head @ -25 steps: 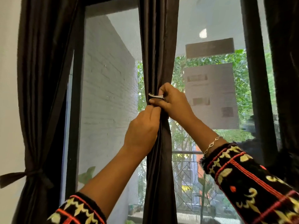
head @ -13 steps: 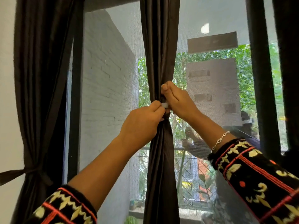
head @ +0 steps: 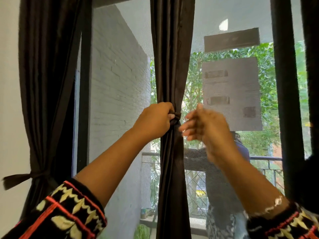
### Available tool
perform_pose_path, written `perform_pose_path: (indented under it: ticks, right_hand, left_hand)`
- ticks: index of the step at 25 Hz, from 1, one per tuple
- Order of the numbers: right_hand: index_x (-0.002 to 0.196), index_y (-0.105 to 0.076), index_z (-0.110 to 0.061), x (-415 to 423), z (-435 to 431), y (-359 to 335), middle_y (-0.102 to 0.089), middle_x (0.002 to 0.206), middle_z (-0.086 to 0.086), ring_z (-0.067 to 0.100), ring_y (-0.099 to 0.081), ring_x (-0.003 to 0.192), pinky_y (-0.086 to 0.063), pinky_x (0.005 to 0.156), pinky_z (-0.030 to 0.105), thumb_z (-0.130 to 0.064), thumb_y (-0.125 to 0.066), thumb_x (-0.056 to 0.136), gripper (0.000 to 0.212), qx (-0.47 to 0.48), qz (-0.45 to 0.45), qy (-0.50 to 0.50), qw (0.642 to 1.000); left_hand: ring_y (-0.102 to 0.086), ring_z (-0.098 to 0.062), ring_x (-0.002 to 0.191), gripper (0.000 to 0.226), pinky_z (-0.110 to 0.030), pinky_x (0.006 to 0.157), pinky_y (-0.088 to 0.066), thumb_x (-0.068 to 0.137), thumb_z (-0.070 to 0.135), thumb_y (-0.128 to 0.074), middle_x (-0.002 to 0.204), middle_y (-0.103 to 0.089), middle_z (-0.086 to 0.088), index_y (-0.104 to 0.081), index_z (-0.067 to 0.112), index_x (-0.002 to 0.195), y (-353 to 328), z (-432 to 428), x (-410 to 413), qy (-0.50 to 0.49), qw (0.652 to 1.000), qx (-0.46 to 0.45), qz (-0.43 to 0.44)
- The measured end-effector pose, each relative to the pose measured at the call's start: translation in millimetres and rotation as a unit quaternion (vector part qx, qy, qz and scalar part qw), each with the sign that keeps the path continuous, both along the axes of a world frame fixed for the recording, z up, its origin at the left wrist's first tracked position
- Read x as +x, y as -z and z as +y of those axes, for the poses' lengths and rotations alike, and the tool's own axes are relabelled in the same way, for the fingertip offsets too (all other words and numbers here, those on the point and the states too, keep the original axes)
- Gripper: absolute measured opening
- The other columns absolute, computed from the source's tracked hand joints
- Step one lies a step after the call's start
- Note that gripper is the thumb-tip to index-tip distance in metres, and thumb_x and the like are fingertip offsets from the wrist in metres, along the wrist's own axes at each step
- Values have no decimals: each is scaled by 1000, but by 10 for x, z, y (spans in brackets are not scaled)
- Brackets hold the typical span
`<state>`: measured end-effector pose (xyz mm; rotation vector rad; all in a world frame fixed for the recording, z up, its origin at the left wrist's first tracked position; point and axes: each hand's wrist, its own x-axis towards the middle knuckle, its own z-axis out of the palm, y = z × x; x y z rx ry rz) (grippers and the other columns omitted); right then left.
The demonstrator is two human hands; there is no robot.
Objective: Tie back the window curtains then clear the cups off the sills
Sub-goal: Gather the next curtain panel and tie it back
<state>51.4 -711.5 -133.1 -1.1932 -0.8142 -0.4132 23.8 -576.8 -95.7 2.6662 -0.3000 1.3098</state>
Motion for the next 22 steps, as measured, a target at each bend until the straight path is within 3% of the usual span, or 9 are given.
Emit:
perform_pose_path:
  ticks: [3, 5, 7, 9, 13, 16, 19, 22]
  right_hand:
    - [83, -62, -3, 25, 101, 236, -70, 76, 14, 19, -69, 64, -56, 59, 26, -39, -32, 98, 49, -74, 101, -65, 990]
    - [87, -62, -4, 82, 98, 240, -70, 85, 16, 23, -70, 76, -57, 70, 31, -46, -31, 96, 53, -62, 125, -72, 988]
    - [91, -63, -4, 88, 87, 199, -71, 86, 15, 24, -69, 79, -57, 75, 34, -55, -38, 87, 57, -50, 131, -90, 986]
    - [92, -65, -3, 49, 101, 171, -70, 83, 12, 21, -68, 72, -58, 71, 31, -52, -51, 76, 53, -35, 128, -105, 986]
    - [74, -65, -9, -27, 134, 144, -66, 60, -4, 7, -62, 50, -52, 51, 16, -17, -61, 86, 14, -17, 115, -66, 991]
    - [73, -64, -10, -38, 71, 102, -63, 54, -3, 6, -59, 47, -48, 49, 16, -13, -60, 87, 15, -45, 75, -10, 996]
    - [72, -57, -9, -77, 38, 48, -61, 55, 1, 8, -60, 48, -49, 48, 18, -12, -54, 91, 20, -57, 62, 1, 996]
    - [77, -55, -9, -113, 35, 7, -59, 57, 2, 6, -58, 44, -50, 47, 17, -10, -51, 94, 17, -47, 49, 24, 997]
  left_hand:
    - [-44, -18, 79, 13, -27, 66, -31, 96, 17, -44, 82, -48, -1, -55, 11, 95, -52, -50, -69, 35, 997, -4, 72]
    - [-42, -16, 73, 12, -25, 59, -33, 96, 14, -42, 74, -44, 1, -50, 9, 88, -63, -72, -126, 80, 988, -45, 122]
    - [-39, -10, 64, 13, -14, 53, -32, 96, 13, -42, 72, -41, 3, -52, 5, 91, -40, -69, -151, 111, 982, -83, 132]
    - [-39, -5, 61, 17, -8, 48, -33, 96, 12, -44, 73, -42, 5, -56, 1, 96, -3, -57, -125, 128, 982, -90, 109]
    - [-44, 0, 67, 18, -12, 58, -34, 94, 7, -47, 83, -50, 7, -59, 5, 107, 53, 12, -48, 156, 979, -101, 86]
    - [-56, 1, 72, 25, -11, 62, -45, 86, -3, -54, 92, -58, 4, -64, 8, 105, 197, 73, 0, 244, 959, -140, -41]
    - [-60, -9, 82, 19, -19, 69, -52, 78, 4, -60, 89, -52, 11, -67, 13, 94, 362, 36, 35, 276, 916, -189, -220]
    - [-60, -11, 76, 12, -22, 67, -54, 76, 3, -64, 82, -55, 9, -65, 12, 85, 365, 15, 38, 287, 896, -224, -254]
